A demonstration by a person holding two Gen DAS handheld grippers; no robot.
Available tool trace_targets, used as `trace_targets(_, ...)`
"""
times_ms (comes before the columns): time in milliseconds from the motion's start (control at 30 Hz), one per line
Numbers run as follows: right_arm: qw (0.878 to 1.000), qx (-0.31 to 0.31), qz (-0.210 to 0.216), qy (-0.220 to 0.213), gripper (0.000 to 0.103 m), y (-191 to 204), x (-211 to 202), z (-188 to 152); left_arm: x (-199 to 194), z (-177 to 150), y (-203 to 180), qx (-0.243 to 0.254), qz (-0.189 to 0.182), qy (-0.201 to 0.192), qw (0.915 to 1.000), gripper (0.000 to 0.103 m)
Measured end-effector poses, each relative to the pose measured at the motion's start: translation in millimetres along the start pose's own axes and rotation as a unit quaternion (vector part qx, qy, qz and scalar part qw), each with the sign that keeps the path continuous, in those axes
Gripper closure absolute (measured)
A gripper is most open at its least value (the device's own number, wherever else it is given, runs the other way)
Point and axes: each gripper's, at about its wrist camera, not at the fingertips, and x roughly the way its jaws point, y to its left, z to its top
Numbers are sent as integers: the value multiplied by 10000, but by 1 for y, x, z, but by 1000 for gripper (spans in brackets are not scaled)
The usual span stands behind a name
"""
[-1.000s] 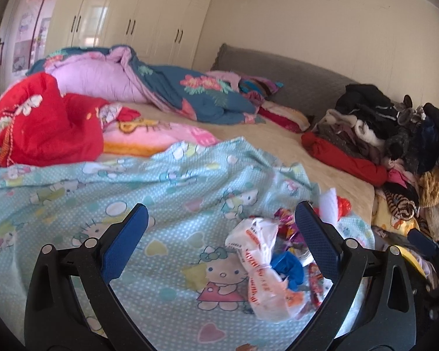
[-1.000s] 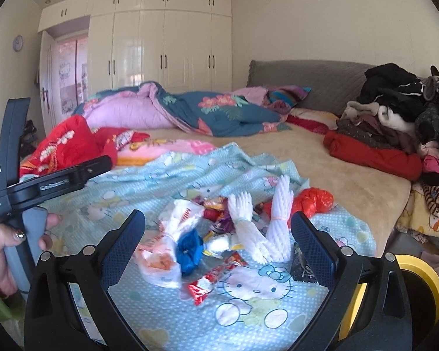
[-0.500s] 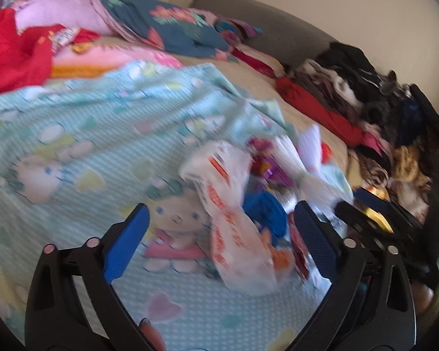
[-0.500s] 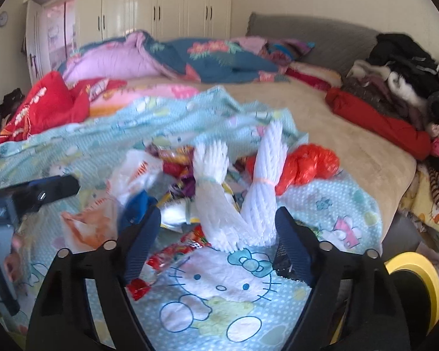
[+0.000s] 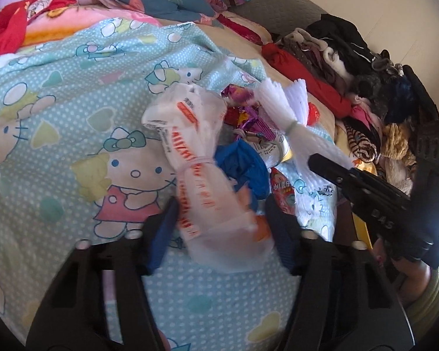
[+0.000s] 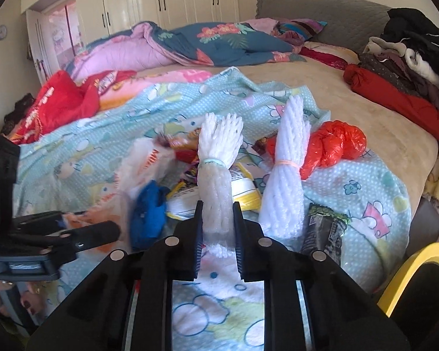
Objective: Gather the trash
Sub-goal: 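Grasp the white plastic bag with the left tool while the right tool grasps a white foam net, then carry the white bag and foam net over the yellow-rimmed bin with both tools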
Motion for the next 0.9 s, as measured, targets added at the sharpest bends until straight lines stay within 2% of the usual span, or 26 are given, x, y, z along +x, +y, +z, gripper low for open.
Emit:
trace_targets(33,10000,18,26,-37,85,1,-4,-1,-1,0,1,-4,47,0,10000,66)
trace_targets(167,9997,146,80,-202,85,4,-18,-3,-7,0,4,38,132,-56,9999,73)
trace_targets(267,9994,190,114,-276,85,5,-28,-5,-18,2,3,115,195,-236,9995,77)
trace_targets(533,9982,340,131,-480,85,3,-53,-7,-52,25,-10,267,254,-805,9961,78)
trace_targets(900,9954,560,42,-771,85,-12,-86,-10,-65,43,-62,639,-7,-1124,9916,78)
